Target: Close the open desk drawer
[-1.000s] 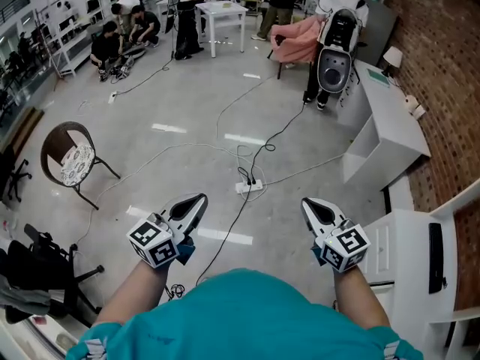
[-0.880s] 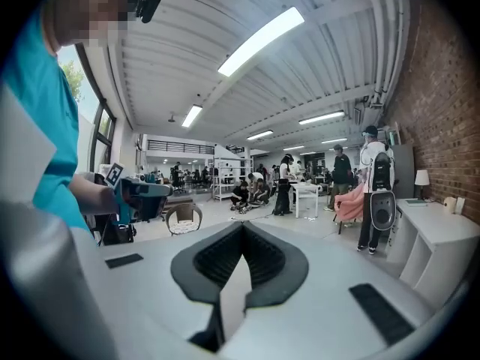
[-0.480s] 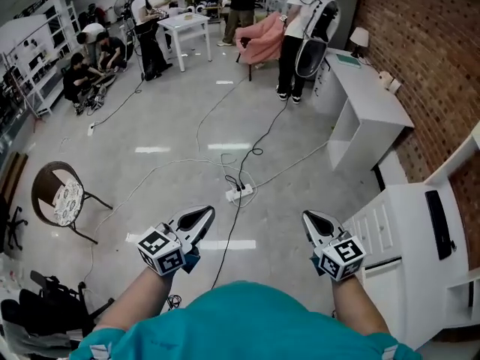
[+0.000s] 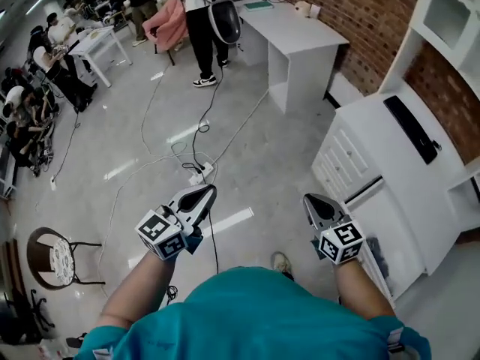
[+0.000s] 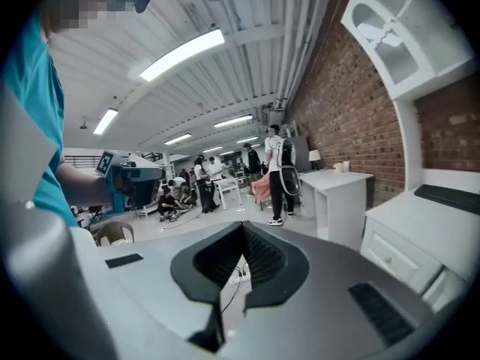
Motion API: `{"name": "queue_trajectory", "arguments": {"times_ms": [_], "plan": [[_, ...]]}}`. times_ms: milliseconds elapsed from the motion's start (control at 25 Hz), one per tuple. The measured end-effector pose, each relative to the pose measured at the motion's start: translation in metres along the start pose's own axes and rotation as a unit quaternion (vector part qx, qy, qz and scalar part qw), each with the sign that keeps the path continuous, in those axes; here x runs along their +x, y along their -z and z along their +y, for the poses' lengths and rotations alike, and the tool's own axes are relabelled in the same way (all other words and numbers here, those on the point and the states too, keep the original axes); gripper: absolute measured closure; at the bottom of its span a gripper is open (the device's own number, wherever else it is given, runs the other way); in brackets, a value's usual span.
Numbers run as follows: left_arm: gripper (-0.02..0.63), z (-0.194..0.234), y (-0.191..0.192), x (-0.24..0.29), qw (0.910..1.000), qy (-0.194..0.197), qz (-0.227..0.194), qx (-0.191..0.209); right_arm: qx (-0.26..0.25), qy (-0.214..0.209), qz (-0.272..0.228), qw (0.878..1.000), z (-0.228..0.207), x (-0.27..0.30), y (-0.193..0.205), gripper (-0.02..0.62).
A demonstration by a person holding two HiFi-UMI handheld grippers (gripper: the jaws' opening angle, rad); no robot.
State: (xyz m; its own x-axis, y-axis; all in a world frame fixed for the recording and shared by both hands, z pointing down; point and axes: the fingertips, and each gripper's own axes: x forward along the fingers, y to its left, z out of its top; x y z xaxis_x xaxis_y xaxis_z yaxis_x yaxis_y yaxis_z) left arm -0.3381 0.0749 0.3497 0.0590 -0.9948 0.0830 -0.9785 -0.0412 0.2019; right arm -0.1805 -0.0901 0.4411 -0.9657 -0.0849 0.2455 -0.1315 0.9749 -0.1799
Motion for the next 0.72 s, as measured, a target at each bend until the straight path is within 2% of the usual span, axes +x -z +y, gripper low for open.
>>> {"name": "queue_trajectory", "arguments": {"times_ms": [160, 320, 480, 720], "plan": [[0.589, -0.039, 0.023, 0.071, 0.9961, 0.081, 0.036, -0.001, 0.050, 0.084, 0.002, 0.995, -0.051, -0.054, 0.045, 0.574], [0.589, -0.086, 0.049, 0.136, 0.9850, 0.155, 0.075, 0.009, 0.096, 0.180, 0.007, 0.979, -0.103, -0.116, 0.099, 0.574], [0.589, -0.139, 0.073, 0.183, 0.9661, 0.232, 0.111, 0.021, 0.144, 0.268, 0.008, 0.953, -0.130, -0.180, 0.148, 0.574], [0.589, -0.213, 0.104, 0.234, 0.9354, 0.319, 0.148, 0.033, 0.185, 0.361, 0.023, 0.914, -0.156, -0.264, 0.210, 0.574]]}}
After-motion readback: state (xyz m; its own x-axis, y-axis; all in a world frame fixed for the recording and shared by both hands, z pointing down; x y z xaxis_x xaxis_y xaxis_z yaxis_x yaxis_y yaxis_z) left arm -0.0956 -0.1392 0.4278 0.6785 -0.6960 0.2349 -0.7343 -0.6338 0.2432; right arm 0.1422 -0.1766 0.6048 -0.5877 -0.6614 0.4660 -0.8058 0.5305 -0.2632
